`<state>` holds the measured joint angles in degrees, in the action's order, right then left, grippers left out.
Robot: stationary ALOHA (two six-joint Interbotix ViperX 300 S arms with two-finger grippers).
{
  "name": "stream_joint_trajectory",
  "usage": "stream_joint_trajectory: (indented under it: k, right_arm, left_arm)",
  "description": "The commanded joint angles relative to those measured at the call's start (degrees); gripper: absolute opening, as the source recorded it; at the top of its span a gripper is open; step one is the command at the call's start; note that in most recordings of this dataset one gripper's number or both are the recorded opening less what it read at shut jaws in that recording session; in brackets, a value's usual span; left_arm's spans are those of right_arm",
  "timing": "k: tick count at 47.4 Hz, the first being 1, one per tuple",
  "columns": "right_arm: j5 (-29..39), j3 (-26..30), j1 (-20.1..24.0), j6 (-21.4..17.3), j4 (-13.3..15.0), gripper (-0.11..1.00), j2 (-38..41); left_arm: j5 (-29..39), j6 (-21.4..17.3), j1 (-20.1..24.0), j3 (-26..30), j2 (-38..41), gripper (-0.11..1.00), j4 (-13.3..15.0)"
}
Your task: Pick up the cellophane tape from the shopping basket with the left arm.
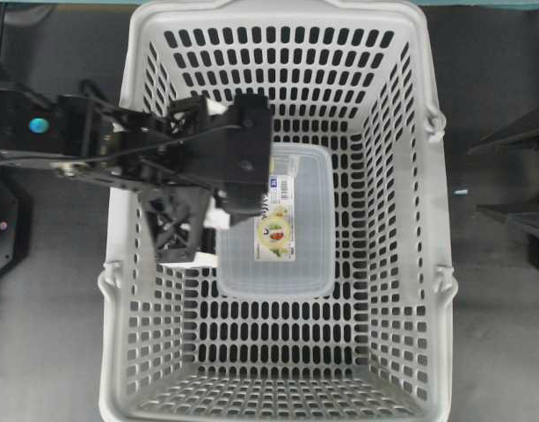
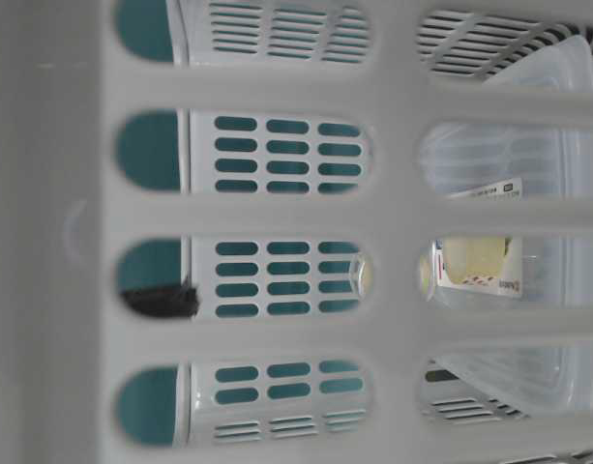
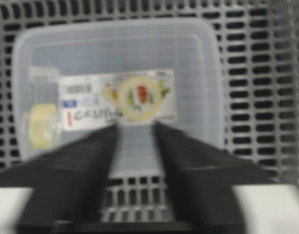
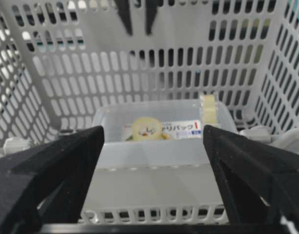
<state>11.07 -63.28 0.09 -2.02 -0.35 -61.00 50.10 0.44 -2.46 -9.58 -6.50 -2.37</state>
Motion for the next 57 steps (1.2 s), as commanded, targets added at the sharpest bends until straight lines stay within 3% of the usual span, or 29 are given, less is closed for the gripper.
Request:
stream_joint_trajectory:
  k: [1,6,11,31,57]
  right_arm:
    - [-0.9,1.5,0.0,-0.1,-0.2,0.78,-0.1]
    - [-0.7,1.5,0.0,-0.1,-0.2,0.78,-0.5]
    - [-0.8,1.5,0.0,-0.1,-0.2,0.78,-0.9]
    - [-0.5,1.1,0.0,-0.2,-0.2,0.78,-0.9]
    - [-0.7,0.4,0.0,-0.2,-0.2,0.78,-0.9]
  left_arm:
    - [0.2,0.2,-0.2,2.7,1.5,0.45,-0.3]
    - [1.1,0.3,-0.2,3.5,4.3,0.75,-0.3]
    - [2.0,0.2,-0.3,4.7,7.1,0.9,-0.3]
    - [4.8,-0.2,-1.1,7.6,17.5,0.9,-0.2]
    - [4.2,-0.3,-0.5,6.9,19.5,0.9,-0.2]
